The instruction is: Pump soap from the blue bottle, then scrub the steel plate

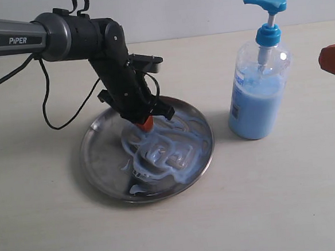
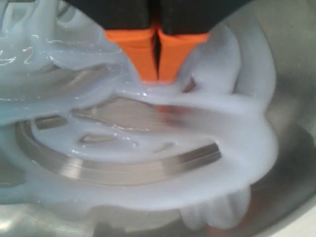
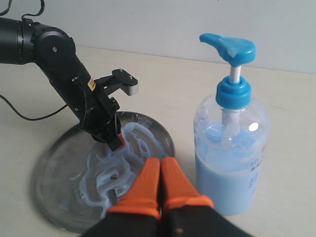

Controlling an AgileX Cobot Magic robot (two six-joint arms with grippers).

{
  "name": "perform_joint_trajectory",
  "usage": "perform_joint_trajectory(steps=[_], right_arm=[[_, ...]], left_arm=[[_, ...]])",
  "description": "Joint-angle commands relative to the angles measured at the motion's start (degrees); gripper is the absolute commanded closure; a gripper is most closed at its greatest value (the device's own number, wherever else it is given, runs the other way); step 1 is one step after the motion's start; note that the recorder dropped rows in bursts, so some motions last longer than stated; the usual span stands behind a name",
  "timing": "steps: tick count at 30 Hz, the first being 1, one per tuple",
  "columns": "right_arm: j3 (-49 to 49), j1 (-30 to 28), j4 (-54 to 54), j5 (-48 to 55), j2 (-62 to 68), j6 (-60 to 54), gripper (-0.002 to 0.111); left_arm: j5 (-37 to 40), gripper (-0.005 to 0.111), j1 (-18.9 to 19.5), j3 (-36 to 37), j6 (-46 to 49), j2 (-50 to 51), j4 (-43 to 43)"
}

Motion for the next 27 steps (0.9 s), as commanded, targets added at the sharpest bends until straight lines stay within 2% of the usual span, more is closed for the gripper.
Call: perform_joint_trajectory(steps=[1,10,27], right_arm=[[-0.1,0.0,0.0,-0.3,-0.2,-0.3,0.108],[-0.1,0.0,-0.1,-0.3,-0.2,-0.3,0.108],[-0.1,0.0,-0.2,-0.3,-0.2,-0.3,0.108]], left_arm=[[3.5,0.107,0.2,0.0,-0.1,0.1,-0.1],[8.6,0.107,0.2,0.0,1.4,-1.6,-2.7],[10.4,0.107,0.2,0.0,3.3,-1.6,-5.1]])
